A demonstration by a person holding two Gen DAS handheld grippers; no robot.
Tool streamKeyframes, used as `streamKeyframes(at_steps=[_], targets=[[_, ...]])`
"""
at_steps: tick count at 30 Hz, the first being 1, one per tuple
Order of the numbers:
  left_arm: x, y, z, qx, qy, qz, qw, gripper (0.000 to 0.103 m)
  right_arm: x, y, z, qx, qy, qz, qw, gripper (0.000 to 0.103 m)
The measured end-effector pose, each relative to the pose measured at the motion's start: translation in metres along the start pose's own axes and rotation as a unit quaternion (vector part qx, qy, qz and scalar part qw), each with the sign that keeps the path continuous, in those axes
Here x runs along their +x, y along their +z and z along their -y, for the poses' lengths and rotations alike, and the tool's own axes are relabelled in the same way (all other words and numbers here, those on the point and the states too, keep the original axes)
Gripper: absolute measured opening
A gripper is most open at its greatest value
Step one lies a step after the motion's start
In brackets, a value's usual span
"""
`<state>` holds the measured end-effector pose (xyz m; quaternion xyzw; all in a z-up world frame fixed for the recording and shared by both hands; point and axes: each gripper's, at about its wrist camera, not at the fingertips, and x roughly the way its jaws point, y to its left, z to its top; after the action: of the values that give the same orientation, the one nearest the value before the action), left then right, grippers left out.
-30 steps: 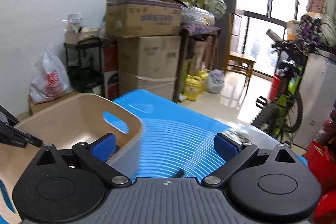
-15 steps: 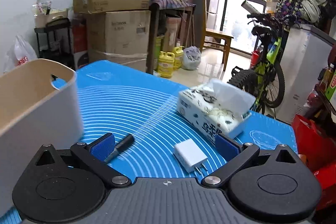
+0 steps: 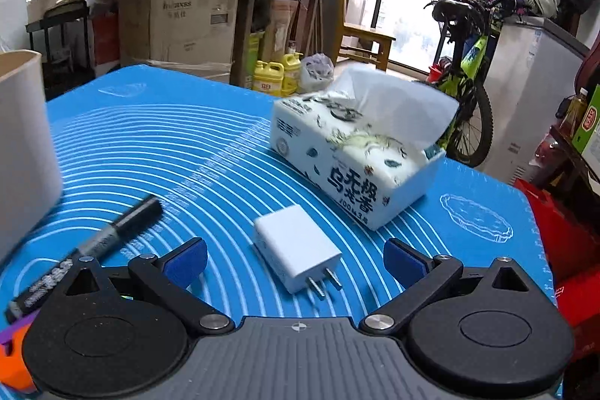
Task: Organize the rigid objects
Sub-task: 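Move the right tool back to the small white charger on the mat, then grasp the small white charger with the right tool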
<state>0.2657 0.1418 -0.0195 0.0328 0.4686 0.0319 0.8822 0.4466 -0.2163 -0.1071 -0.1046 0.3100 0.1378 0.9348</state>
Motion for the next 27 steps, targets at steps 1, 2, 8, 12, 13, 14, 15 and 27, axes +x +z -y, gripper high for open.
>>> streamKeyframes(at_steps=[1, 2, 8, 12, 13, 14, 15, 27], targets=[[0.000, 0.000, 0.000, 0.001, 0.000, 0.000, 1.0000, 0.007, 0.003, -0.001, 0.002, 0.004, 0.000, 0.000, 1.000, 0.098], [0.000, 0.000, 0.000, 0.001, 0.001, 0.000, 1.0000, 0.007, 0.005, -0.002, 0.004, 0.010, 0.004, 0.000, 1.000, 0.097], [0.000, 0.000, -0.001, 0.002, 0.003, -0.001, 1.0000, 0.007, 0.015, -0.002, 0.012, 0.023, 0.029, 0.005, 0.999, 0.084], [0.000, 0.000, -0.001, 0.001, 0.004, -0.001, 1.0000, 0.007, 0.016, 0.002, 0.012, 0.017, 0.059, 0.006, 0.998, 0.063], [0.000, 0.000, -0.001, 0.001, 0.004, -0.001, 1.0000, 0.007, 0.016, 0.003, 0.011, 0.015, 0.057, 0.005, 0.998, 0.056], [0.000, 0.000, -0.001, 0.002, 0.004, -0.001, 1.0000, 0.007, 0.016, 0.003, 0.010, 0.012, 0.058, 0.005, 0.998, 0.054], [0.000, 0.000, -0.001, 0.002, 0.004, -0.001, 1.0000, 0.007, 0.016, 0.004, 0.010, 0.011, 0.056, 0.002, 0.998, 0.053], [0.000, 0.000, 0.000, 0.005, 0.004, 0.000, 1.0000, 0.007, -0.027, 0.011, -0.007, -0.014, 0.048, 0.034, 0.998, 0.047]])
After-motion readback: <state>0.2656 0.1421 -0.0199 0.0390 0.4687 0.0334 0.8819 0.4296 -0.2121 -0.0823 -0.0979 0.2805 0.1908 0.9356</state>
